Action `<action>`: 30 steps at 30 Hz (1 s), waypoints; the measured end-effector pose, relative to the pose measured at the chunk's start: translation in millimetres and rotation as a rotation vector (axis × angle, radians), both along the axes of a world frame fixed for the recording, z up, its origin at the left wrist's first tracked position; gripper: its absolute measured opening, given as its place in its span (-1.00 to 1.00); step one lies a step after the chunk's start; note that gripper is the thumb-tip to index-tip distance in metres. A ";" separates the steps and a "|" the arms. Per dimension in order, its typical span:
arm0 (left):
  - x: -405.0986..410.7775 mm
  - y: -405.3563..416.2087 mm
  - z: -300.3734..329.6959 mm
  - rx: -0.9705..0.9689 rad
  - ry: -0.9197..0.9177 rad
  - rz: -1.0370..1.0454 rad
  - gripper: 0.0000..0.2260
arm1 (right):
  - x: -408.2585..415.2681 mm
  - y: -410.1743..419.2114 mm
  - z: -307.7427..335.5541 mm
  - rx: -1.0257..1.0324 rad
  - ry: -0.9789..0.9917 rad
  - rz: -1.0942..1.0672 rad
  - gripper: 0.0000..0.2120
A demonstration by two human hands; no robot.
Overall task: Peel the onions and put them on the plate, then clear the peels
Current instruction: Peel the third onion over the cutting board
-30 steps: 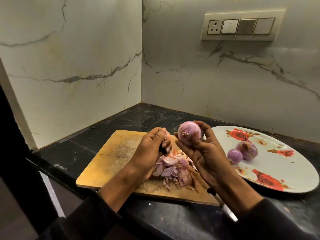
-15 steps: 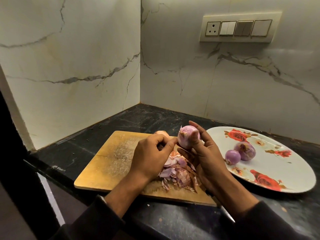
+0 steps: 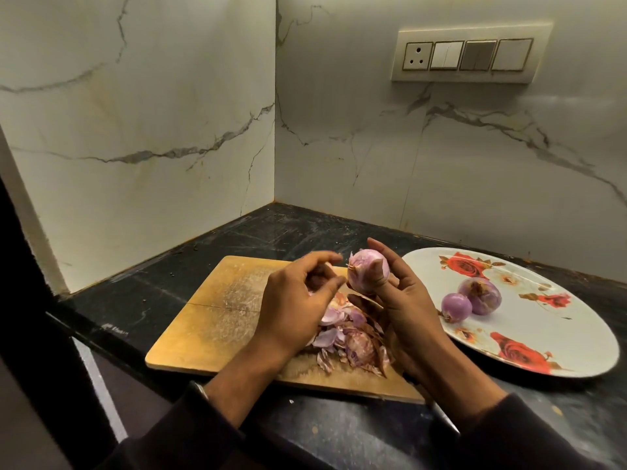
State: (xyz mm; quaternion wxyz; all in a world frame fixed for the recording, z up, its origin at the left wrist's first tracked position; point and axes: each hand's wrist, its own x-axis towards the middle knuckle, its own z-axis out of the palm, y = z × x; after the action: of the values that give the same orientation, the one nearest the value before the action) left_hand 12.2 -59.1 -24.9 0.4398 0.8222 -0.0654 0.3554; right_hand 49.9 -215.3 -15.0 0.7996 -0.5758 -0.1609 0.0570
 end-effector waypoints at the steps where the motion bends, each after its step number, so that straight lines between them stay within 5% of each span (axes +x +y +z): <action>1: -0.3 0.1 0.9 0.006 -0.029 -0.021 -0.69 | -0.1 -0.1 -0.4 -0.026 -0.007 0.006 -0.55; 8: -2.6 -0.1 2.3 0.001 -0.108 0.005 -0.87 | 0.0 1.8 -1.7 -0.134 -0.016 0.059 -0.44; 16: -1.7 -1.7 0.9 -0.009 -0.110 0.059 -0.95 | -3.8 3.3 -0.1 -0.109 -0.024 0.083 -0.57; 30: -2.6 1.4 3.0 -0.125 -0.126 -0.007 -0.85 | -1.3 3.3 -3.7 -0.056 0.011 0.105 -0.49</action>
State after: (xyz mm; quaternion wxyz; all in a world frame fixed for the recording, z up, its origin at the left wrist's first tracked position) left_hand 9.6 -57.7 -21.9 0.4865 0.7690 -0.0735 0.4081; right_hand 48.7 -212.0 -18.7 0.7799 -0.5884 -0.1848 0.1067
